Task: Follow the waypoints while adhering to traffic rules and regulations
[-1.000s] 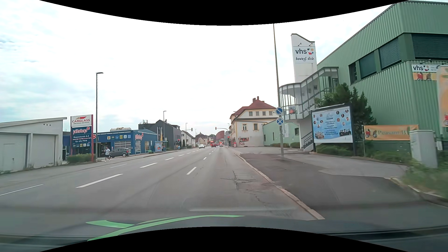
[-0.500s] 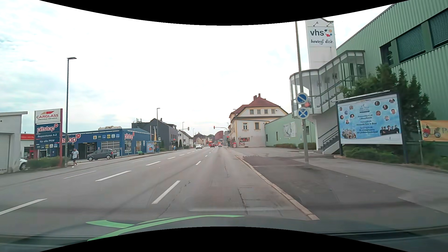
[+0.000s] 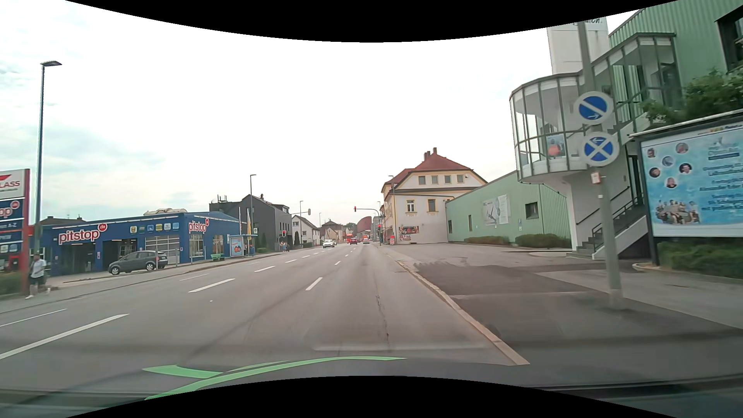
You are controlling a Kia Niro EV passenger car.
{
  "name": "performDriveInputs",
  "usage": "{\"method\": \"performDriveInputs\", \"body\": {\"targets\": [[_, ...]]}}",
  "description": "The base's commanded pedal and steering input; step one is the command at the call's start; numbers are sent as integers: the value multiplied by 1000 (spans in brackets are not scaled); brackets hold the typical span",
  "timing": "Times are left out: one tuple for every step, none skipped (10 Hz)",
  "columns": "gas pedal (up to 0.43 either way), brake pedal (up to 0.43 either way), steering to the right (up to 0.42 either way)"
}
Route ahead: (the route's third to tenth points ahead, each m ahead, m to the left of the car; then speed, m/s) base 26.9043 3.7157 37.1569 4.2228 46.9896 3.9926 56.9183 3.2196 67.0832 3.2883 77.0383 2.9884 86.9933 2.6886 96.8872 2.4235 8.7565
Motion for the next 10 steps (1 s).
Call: {"method": "performDriveInputs", "body": {"targets": [[0, 0, -8], [0, 0, -6], [0, 0, -4], [0, 0, -3], [0, 0, -2], [0, 0, -2], [0, 0, -2], [0, 0, -2], [0, 0, -2], [0, 0, -2]]}}
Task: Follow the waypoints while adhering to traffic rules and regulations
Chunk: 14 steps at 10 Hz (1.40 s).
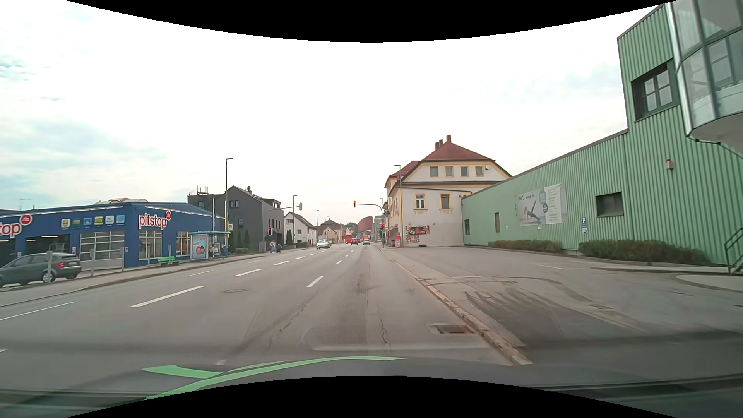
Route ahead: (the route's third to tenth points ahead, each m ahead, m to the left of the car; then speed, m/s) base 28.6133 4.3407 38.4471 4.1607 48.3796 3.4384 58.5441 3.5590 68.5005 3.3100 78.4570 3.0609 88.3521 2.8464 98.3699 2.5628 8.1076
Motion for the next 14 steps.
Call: {"method": "performDriveInputs", "body": {"targets": [[0, 0, -2], [0, 0, -2], [0, 0, -2], [0, 0, -2], [0, 0, -2], [0, 0, -2], [0, 0, -2], [0, 0, -2], [0, 0, -2], [0, 0, -2], [0, 0, -2], [0, 0, -2], [0, 0, -2], [0, 0, -2]]}}
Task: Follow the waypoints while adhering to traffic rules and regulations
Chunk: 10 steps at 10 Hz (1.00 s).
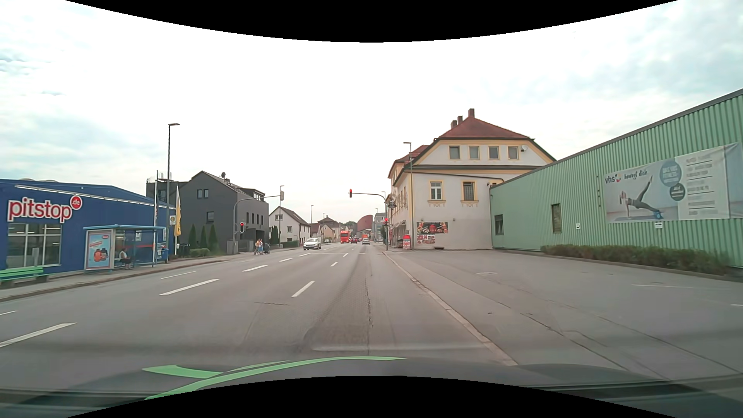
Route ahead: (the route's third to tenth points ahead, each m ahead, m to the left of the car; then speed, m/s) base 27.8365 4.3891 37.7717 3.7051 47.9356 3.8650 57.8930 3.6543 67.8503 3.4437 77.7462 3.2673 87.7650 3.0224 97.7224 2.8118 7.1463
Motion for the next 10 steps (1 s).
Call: {"method": "performDriveInputs", "body": {"targets": [[0, 0, -2], [0, 0, -2], [0, 0, -2], [0, 0, -2], [0, 6, -2], [0, 18, -2], [0, 30, -2], [0, 30, -2], [0, 37, -2], [0, 49, -2]]}}
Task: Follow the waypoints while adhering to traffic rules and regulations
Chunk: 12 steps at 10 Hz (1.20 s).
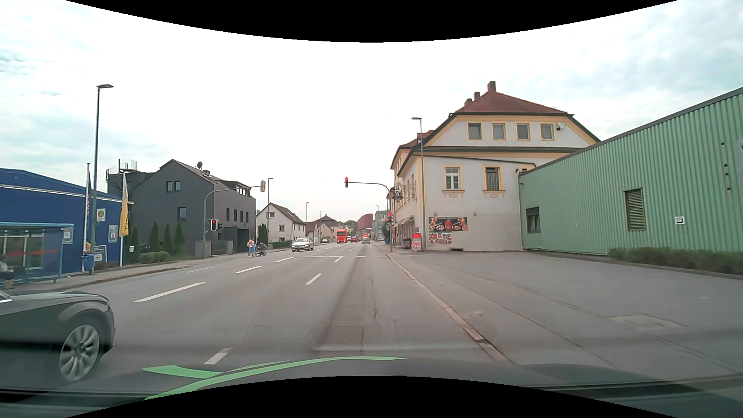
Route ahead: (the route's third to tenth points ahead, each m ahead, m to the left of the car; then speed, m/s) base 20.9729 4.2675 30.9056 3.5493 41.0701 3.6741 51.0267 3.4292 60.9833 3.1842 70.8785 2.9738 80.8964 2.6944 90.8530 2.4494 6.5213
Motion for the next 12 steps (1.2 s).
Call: {"method": "performDriveInputs", "body": {"targets": [[0, 49, -2], [0, 49, -2], [0, 49, -3], [0, 49, -3], [0, 49, -3], [0, 49, -3], [0, 49, -3], [0, 61, -4], [0, 79, -5], [0, 110, -7], [0, 122, -7], [0, 134, -8]]}}
